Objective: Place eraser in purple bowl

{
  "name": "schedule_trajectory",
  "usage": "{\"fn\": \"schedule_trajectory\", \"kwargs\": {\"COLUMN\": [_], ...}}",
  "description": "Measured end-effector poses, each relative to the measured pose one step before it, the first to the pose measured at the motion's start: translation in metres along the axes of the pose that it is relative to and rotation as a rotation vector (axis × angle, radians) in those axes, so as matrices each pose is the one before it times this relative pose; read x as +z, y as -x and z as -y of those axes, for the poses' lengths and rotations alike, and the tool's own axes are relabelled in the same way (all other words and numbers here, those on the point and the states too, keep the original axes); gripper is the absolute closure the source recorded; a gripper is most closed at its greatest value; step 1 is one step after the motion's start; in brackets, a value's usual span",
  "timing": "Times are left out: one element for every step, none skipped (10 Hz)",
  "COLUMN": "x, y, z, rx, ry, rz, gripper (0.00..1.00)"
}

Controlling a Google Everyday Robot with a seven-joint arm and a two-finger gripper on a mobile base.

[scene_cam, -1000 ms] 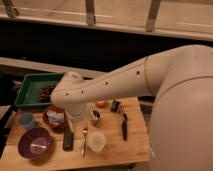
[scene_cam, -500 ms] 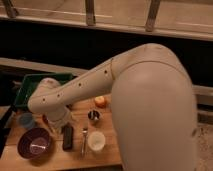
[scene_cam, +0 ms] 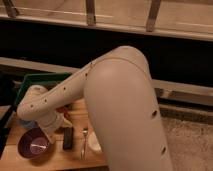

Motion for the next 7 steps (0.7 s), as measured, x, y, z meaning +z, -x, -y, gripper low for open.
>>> {"fn": "schedule_trajectory", "kwargs": {"x": [0.00008, -0.00026, 0.00071, 0.00449, 0.00991, 0.01355, 0.01215], "y": [0.00007, 0.00043, -0.00002, 0.00052, 0.00137, 0.00177, 0.00299], "z": [0.00020, -0.00143, -0.00031, 0.00336, 0.00421, 0.00340, 0.00513], "rx": [0.00015, -0.00186, 0.00214, 0.01577, 0.02066, 0.02156, 0.01827], "ry": [-0.00068, -0.00001, 0.00003, 0.00121, -0.00054, -0.00689, -0.00844], "rz": [-0.00024, 0.00000, -0.00481, -0.01525, -0.01819, -0.01942, -0.01530], "gripper": [0.30, 0.30, 0.30, 0.30, 0.30, 0.30, 0.30]}}
